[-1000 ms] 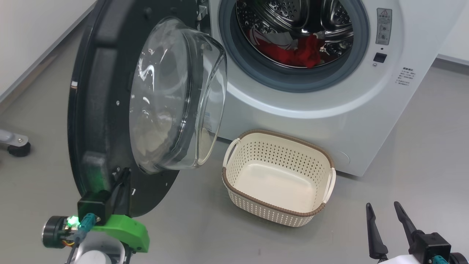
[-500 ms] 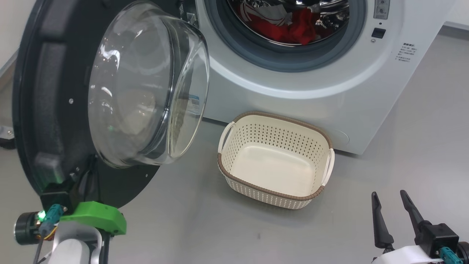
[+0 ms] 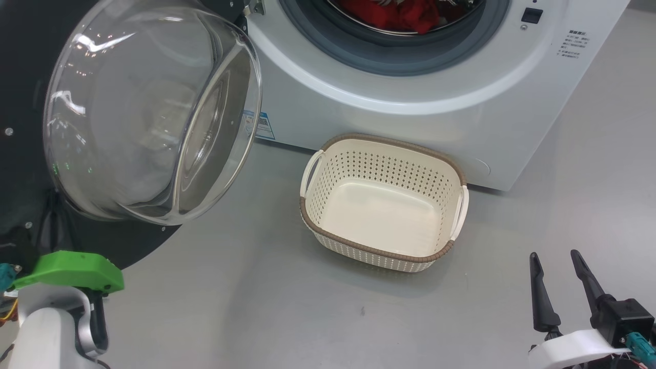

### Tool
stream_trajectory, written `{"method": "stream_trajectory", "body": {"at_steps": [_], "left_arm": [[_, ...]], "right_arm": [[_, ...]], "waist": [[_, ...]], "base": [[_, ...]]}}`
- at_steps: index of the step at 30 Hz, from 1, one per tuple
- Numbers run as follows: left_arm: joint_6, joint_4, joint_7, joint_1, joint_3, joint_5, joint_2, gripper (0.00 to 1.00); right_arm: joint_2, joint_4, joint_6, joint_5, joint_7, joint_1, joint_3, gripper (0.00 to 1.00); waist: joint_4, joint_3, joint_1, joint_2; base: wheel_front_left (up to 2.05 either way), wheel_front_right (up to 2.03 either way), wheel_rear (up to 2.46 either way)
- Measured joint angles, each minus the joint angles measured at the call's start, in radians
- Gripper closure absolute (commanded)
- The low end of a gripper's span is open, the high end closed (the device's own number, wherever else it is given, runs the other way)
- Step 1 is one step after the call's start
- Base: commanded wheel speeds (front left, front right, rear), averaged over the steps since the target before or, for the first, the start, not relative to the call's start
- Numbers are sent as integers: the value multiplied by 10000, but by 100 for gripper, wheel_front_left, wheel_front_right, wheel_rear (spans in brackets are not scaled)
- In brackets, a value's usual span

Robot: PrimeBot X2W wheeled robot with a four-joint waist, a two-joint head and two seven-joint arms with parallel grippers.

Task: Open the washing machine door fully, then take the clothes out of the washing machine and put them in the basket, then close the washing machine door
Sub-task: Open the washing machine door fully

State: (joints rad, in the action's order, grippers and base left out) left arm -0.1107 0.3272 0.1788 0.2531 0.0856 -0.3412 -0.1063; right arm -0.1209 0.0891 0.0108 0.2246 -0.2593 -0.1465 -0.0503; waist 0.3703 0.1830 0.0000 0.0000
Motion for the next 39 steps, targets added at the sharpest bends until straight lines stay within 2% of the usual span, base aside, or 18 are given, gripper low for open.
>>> {"method": "stream_trajectory", "body": {"at_steps": [19, 31, 39], "left_arm": [[0, 1488, 75, 1181, 1429, 219, -198, 100], [-2, 1969, 391, 1414, 1900, 374, -324, 100], [-79, 1929, 529, 1287, 1858, 510, -249, 100]], "right_arm": [[-54, 150, -100, -2, 0, 256, 17, 0], [-42, 295, -201, -4, 0, 434, -6, 0], [19, 311, -199, -4, 0, 439, 6, 0]], "waist": [[-89, 244, 0, 0], [-219, 193, 0, 0], [-294, 25, 0, 0]], "base": [[0, 0, 0], [0, 0, 0], [0, 0, 0]]}}
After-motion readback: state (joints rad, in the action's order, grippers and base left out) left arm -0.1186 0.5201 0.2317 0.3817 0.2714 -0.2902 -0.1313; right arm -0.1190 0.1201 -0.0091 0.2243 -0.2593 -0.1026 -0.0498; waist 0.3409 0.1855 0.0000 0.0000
